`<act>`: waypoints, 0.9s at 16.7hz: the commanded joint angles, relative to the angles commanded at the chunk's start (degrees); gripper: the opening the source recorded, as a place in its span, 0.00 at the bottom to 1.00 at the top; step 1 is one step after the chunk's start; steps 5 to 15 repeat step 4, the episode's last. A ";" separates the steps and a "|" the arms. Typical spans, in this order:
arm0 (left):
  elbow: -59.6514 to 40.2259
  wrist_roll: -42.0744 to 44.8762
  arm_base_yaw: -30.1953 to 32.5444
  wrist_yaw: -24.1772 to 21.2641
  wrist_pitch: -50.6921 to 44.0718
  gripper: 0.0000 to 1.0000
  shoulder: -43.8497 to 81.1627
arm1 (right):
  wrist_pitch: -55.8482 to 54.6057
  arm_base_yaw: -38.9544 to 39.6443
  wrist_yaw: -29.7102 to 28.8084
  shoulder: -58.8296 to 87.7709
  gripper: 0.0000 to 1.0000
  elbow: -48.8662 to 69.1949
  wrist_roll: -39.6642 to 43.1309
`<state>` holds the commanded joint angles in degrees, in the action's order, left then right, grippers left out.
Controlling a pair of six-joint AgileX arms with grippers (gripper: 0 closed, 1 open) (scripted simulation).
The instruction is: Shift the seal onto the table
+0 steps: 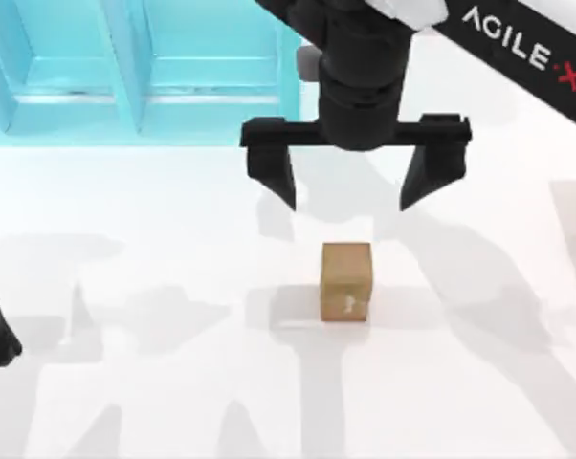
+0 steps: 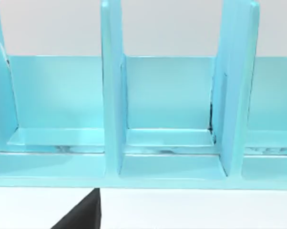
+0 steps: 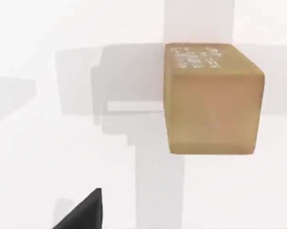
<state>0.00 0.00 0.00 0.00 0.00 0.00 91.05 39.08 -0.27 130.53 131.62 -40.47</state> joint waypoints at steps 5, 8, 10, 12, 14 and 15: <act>0.00 0.00 0.00 0.00 0.00 1.00 0.00 | 5.02 -0.18 -0.05 -0.06 1.00 5.00 0.14; 0.00 0.00 0.00 0.00 0.00 1.00 0.00 | 5.02 -0.18 -0.05 -0.06 1.00 5.00 0.14; 0.00 0.00 0.00 0.00 0.00 1.00 0.00 | 5.02 -0.18 -0.05 -0.06 1.00 5.00 0.14; 0.00 0.00 0.00 0.00 0.00 1.00 0.00 | 5.02 -0.18 -0.05 -0.06 1.00 5.00 0.14; 0.00 0.00 0.00 0.00 0.00 1.00 0.00 | 5.02 -0.18 -0.05 -0.06 1.00 5.00 0.14; 0.00 0.00 0.00 0.00 0.00 1.00 0.00 | 5.02 -0.18 -0.05 -0.06 1.00 5.00 0.14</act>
